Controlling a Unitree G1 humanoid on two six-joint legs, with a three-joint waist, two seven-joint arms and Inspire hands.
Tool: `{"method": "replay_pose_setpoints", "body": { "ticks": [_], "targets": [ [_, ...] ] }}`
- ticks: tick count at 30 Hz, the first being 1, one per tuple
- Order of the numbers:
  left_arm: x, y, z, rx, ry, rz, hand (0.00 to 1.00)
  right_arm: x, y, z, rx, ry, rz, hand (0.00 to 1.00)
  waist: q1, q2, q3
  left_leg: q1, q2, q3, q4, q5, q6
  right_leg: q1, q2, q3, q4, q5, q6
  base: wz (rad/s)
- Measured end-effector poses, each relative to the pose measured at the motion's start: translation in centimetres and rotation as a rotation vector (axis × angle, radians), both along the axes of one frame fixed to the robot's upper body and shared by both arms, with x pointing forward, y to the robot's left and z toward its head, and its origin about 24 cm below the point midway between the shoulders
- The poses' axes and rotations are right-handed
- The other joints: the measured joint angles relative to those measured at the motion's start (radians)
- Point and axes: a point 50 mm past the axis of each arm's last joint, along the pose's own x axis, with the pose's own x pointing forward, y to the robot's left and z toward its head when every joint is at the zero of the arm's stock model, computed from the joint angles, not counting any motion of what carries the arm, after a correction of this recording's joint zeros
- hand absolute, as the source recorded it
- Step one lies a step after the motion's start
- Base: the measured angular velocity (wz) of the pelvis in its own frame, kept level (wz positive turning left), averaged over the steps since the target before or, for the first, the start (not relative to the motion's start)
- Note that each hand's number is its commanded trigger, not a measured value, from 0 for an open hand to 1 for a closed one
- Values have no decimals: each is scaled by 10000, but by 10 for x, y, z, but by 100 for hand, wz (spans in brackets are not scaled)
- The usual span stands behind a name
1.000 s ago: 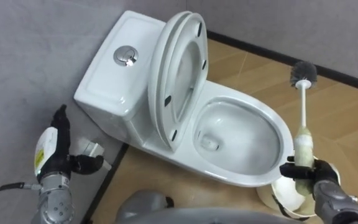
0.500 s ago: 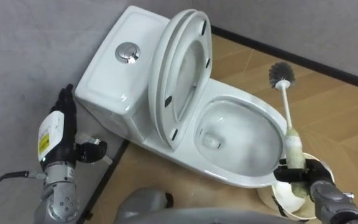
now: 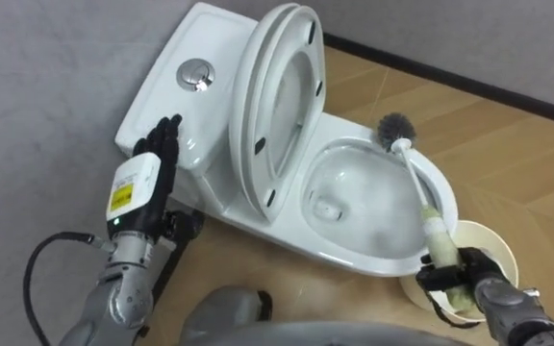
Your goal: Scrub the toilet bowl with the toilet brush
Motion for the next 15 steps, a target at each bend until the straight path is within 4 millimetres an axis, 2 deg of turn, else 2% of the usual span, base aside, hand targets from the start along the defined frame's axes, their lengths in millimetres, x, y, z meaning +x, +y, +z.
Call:
{"method": "replay_pose_setpoints", "body": {
  "ticks": [4, 10, 15],
  "targets": [
    [-1, 6, -10, 926, 359, -205, 0, -3, 0, -1, 84, 119, 86, 100, -210, 50, 17, -94, 71, 188, -18, 22, -7, -222, -1, 155, 51, -3, -20, -12],
    [-1, 13, -11, 1745, 446, -7, 0, -6, -1, -2, 16, 303, 267, 100, -348, 51, 24, -108, 118, 504, -167, 37, -28, -528, -91, 373, 311, -74, -86, -14],
    [2, 18, -12, 2153, 552, 163, 0, -10, -5, -2, -155, 756, 649, 100, -460, 43, 23, -181, 122, 663, -164, 44, -20, -690, -99, 564, 415, -133, -68, -7]
  ]
}}
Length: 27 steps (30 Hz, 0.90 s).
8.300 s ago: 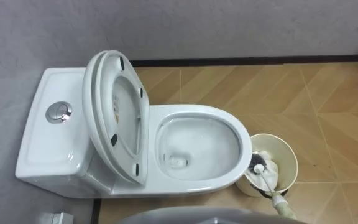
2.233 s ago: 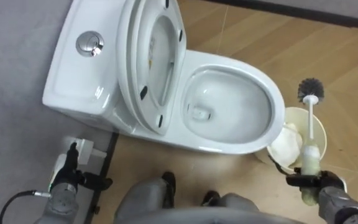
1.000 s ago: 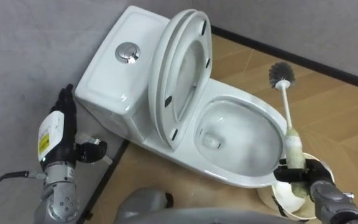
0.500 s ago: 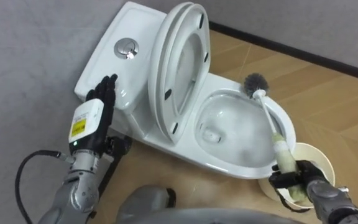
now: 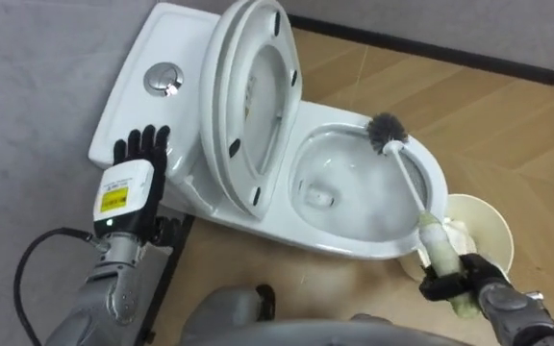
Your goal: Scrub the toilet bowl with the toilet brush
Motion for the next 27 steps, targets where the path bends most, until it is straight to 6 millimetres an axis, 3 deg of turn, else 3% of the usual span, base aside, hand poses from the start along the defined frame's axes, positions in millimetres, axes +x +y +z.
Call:
{"method": "replay_pose_setpoints", "body": {
  "ticks": [5, 7, 11, 15, 17, 19, 25, 27],
  "targets": [
    [13, 5, -3, 433, -32, 32, 0, 6, -3, 4, -490, 134, 1054, 100, -29, 2, -26, -85, 40, 25, 194, -1, 1, -16, 23, 17, 6, 4, -6, 0],
    [26, 5, 1, 527, -336, 43, 0, 12, -3, 6, -813, 326, 1981, 100, -29, 14, -42, -460, 104, 34, 442, -4, 2, -363, 40, 2, 237, -7, -42, 0],
    [46, 9, 9, 761, -802, -80, 0, 18, -2, 8, -1571, 942, 3923, 100, 208, 36, -49, -1144, 200, 49, 804, -3, 1, -1091, -2, 0, 856, -75, -157, -5],
    [66, 15, 24, 1094, -1512, -415, 0, 27, -3, 12, -2620, 1501, 6008, 100, 364, 63, 84, -1975, 297, 62, 1407, -21, 25, -2035, -71, 36, 1639, -216, -268, -4],
    [74, 18, 31, 1283, -1863, -517, 0, 40, -4, 17, -3038, 1303, 6308, 100, 369, 110, 110, -2537, 339, 15, 1669, -26, 33, -2592, -125, 16, 2063, -262, -339, -6],
    [85, 20, 41, 1475, -2355, -719, 0, 61, -6, 28, -3652, 883, 6791, 100, 445, 97, 194, -3175, 331, 27, 1981, -9, 54, -3348, -233, 58, 2681, -344, -404, -2],
    [110, 7, 64, 1501, -3639, -1190, 0, 100, -28, 65, -5627, 323, 7990, 100, 766, 57, 295, -4636, 309, -18, 2634, 85, 129, -4840, -474, -36, 3659, -482, -508, 6],
    [117, 2, 72, 1500, -4115, -1416, 0, 110, -38, 79, -6212, 246, 8161, 100, 926, 67, 293, -5080, 327, -33, 2830, 96, 147, -5277, -497, -51, 3854, -486, -536, 0]
  ]
}}
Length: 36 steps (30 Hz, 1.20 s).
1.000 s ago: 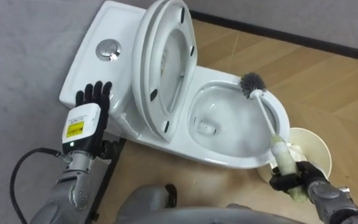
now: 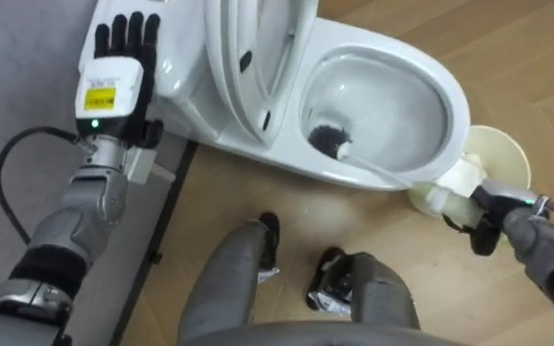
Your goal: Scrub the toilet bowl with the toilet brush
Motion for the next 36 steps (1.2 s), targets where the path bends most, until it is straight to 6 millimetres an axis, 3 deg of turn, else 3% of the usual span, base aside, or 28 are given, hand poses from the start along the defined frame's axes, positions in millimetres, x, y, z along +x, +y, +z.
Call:
{"method": "replay_pose_setpoints", "body": {
  "ticks": [7, 15, 19, 23, 27, 30, 36],
  "targets": [
    [15, -19, 25, -496, -1302, -886, 0, 27, -17, 34, -1586, -908, 525, 100, 492, 130, 62, -1275, -122, -216, 677, 5, 63, -1094, -267, -288, 769, -199, -53, 11],
    [23, -25, 47, -715, -2922, -1002, 0, 56, -19, 66, -2236, -2438, 513, 100, 548, 297, 176, -2582, -248, -211, 1351, -7, 98, -2394, -618, -377, 1765, -477, -163, 5],
    [24, -25, 57, -792, -3592, -936, 0, 71, -17, 82, -2418, -3356, 471, 100, 541, 266, 196, -3091, -357, -180, 1409, 92, 121, -3025, -783, -314, 2126, -553, -220, 7],
    [24, -18, 60, -487, -3726, -798, 0, 80, -14, 91, -1718, -3987, -130, 100, 418, 159, 262, -3096, -352, -153, 1304, 145, 67, -3104, -754, -248, 2124, -542, -254, 0],
    [24, -12, 64, -359, -3987, -632, 0, 80, -11, 87, -505, -4658, -1324, 100, 284, 19, 345, -3100, -355, -166, 1288, 179, 16, -3099, -742, -284, 2126, -563, -292, 4],
    [22, -9, 63, -147, -4113, -379, 0, 82, -4, 84, -137, -4853, -1540, 100, 137, 12, 346, -3120, -363, -187, 1294, 189, 14, -3111, -751, -294, 2133, -554, -307, 0],
    [23, -9, 62, 116, -4087, -277, 0, 84, -2, 87, -1178, -4916, -682, 100, 103, 17, 338, -3116, -346, -170, 1358, 221, 63, -3106, -789, -306, 2175, -531, -312, -1]
  ]
}}
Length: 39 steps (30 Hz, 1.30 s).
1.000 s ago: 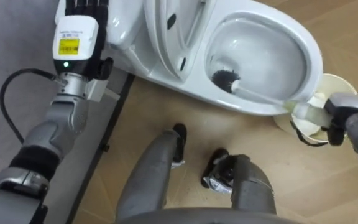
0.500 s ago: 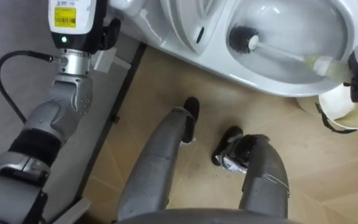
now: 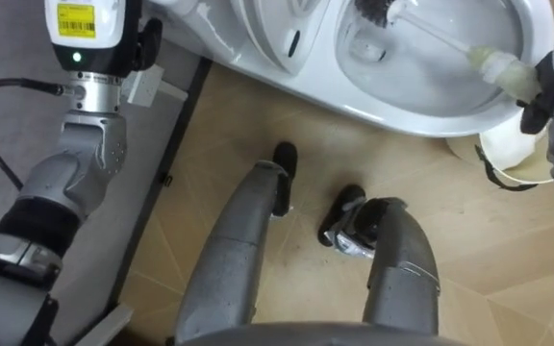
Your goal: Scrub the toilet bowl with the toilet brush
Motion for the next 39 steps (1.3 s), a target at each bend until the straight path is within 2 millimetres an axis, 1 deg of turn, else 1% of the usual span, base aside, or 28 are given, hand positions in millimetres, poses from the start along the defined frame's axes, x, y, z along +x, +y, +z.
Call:
{"method": "replay_pose_setpoints", "body": {
  "ticks": [2, 5, 6, 8, 9, 10, 12, 13, 14, 15, 16, 18, 20, 23, 26, 27, 29, 30, 31, 32, 33, 34, 36, 37, 38, 39],
  "targets": [
    [0, 0, 0, -13, 24, 16, 0, 1, 2, 1, -484, 121, 320, 100, 15, 10, -5, -1, 21, -1, 36, 0, 1, 10, 23, 3, 1, 6, -3, -2],
    [2, -2, 1, -39, 63, 2, 0, 2, 5, 0, -1503, 522, 870, 100, 137, 34, -19, 79, 24, 1, 14, 1, 0, 87, 32, 9, -11, 8, -5, 0],
    [2, -2, 0, -22, 148, -1, 0, 2, 8, -1, -1881, 668, 1076, 100, 173, 72, -35, 116, 43, -3, -1, 1, -1, 138, 58, -8, -55, 10, -8, 0],
    [1, -2, -2, 24, 267, 12, 0, 1, 13, -5, -2441, 906, 1470, 100, 231, 111, -37, 210, 77, -36, -48, -1, -7, 257, 125, -44, -169, 30, -19, -2],
    [0, -1, -4, 28, 351, 18, 0, -2, 16, -9, -2770, 1113, 1689, 100, 278, 196, -40, 271, 139, -64, -41, -17, -23, 378, 211, -84, -293, 46, -9, 0],
    [-1, -1, -6, 36, 472, 27, 0, -7, 17, -13, -2933, 1221, 1801, 100, 309, 294, -89, 292, 177, -93, -93, -22, -35, 455, 262, -163, -441, 72, -14, 0],
    [-3, -1, -9, -22, 603, 37, 0, -12, 20, -19, -3022, 1361, 1870, 100, 295, 400, -117, 361, 171, -89, -212, -11, -45, 524, 277, -179, -551, 85, 0, 0],
    [-5, 0, -13, -177, 722, 79, 0, -15, 22, -21, -3003, 1402, 1902, 100, 283, 485, -154, 400, 188, -81, -325, 6, -67, 579, 345, -185, -717, 141, 2, -4],
    [-6, 0, -14, -219, 784, 96, 0, -16, 23, -22, -2969, 1392, 1921, 100, 273, 514, -173, 440, 195, -73, -410, 24, -79, 619, 377, -194, -824, 192, -3, -7],
    [-10, 1, -19, -398, 944, 150, 0, -21, 25, -26, -2859, 1397, 1950, 100, 252, 594, -224, 535, 254, -74, -562, 50, -94, 717, 458, -204, -1047, 277, 0, -8],
    [-13, 1, -23, -594, 1098, 209, 0, -26, 27, -30, -2770, 1411, 1940, 100, 248, 645, -258, 638, 295, -34, -685, 51, -97, 831, 515, -199, -1223, 322, 4, -7],
    [-18, 4, -28, -844, 1304, 321, 0, -33, 28, -36, -2548, 1533, 1918, 100, 194, 684, -283, 765, 348, 31, -835, 50, -99, 968, 585, -189, -1422, 356, 13, -2],
    [-22, 7, -32, -1212, 1396, 485, 0, -34, 31, -38, -2374, 1590, 1890, 100, 80, 696, -290, 804, 363, 45, -962, 64, -123, 998, 627, -184, -1559, 373, 7, 0],
    [-24, 8, -31, -1590, 1303, 533, 0, -33, 27, -36, -2483, 1624, 1783, 100, 98, 705, -287, 778, 402, 67, -941, 68, -140, 998, 660, -219, -1623, 376, -5, 2],
    [-21, 4, -29, -1559, 1242, 409, 0, -26, 14, -29, -2752, 1822, 1465, 100, 340, 743, -263, 760, 494, 189, -797, 17, -143, 951, 656, -183, -1510, 366, -20, -8],
    [-18, 2, -27, -1500, 1233, 309, 0, -21, 9, -24, -2749, 1847, 1327, 100, 418, 782, -241, 748, 490, 219, -786, 8, -132, 907, 613, -184, -1451, 342, -38, 0],
    [-15, 0, -24, -1482, 1201, 248, 0, -15, 4, -18, -2481, 1689, 1054, 100, 428, 758, -218, 683, 409, 222, -778, 12, -127, 761, 481, -158, -1243, 271, -42, 8],
    [-13, 0, -22, -1466, 1144, 231, 0, -13, 0, -14, -2167, 1558, 804, 100, 358, 735, -202, 598, 317, 221, -762, 38, -110, 629, 366, -161, -1065, 204, -39, 18],
    [-11, -2, -19, -1419, 1070, 157, 0, -13, -6, -13, -1844, 1453, 439, 100, 358, 697, -177, 519, 254, 260, -713, 54, -86, 506, 244, -156, -845, 137, -44, 19],
    [-10, -3, -18, -1399, 1019, 137, 0, -13, -8, -12, -1618, 1372, 255, 100, 370, 667, -158, 470, 215, 270, -706, 57, -79, 435, 191, -126, -735, 92, -45, 15],
    [-8, -4, -15, -1385, 854, 113, 0, -11, -9, -10, -1068, 1045, -127, 100, 349, 575, -100, 405, 149, 324, -673, 70, -61, 288, 105, -32, -537, 37, -29, 4],
    [-7, -5, -13, -1380, 719, 132, 0, -11, -11, -8, -563, 680, -491, 100, 334, 478, -56, 350, 151, 428, -648, 79, -45, 157, 68, 45, -435, 31, -39, 0],
    [-7, -4, -11, -1350, 561, 238, 0, -7, -12, -2, 5, 165, -802, 100, 270, 397, -41, 223, 156, 453, -588, 95, -32, -4, 56, 103, -346, 35, -42, -6],
    [-6, -3, -8, -1290, 400, 313, 0, -5, -13, 1, 442, -285, -1066, 100, 208, 311, -36, 144, 161, 485, -537, 103, -21, -99, 48, 141, -271, 36, -44, -5],
    [-5, -2, -7, -1267, 329, 353, 0, -4, -13, 2, 559, -409, -1141, 100, 191, 234, -43, 111, 167, 516, -526, 116, -14, -155, 44, 167, -245, 41, -52, 0],
    [-5, -1, -5, -1198, 197, 396, 0, -4, -14, 3, 744, -564, -1235, 100, 128, 138, -32, 80, 170, 542, -483, 127, -5, -182, 32, 169, -187, 42, -57, 0]
  ]
}}
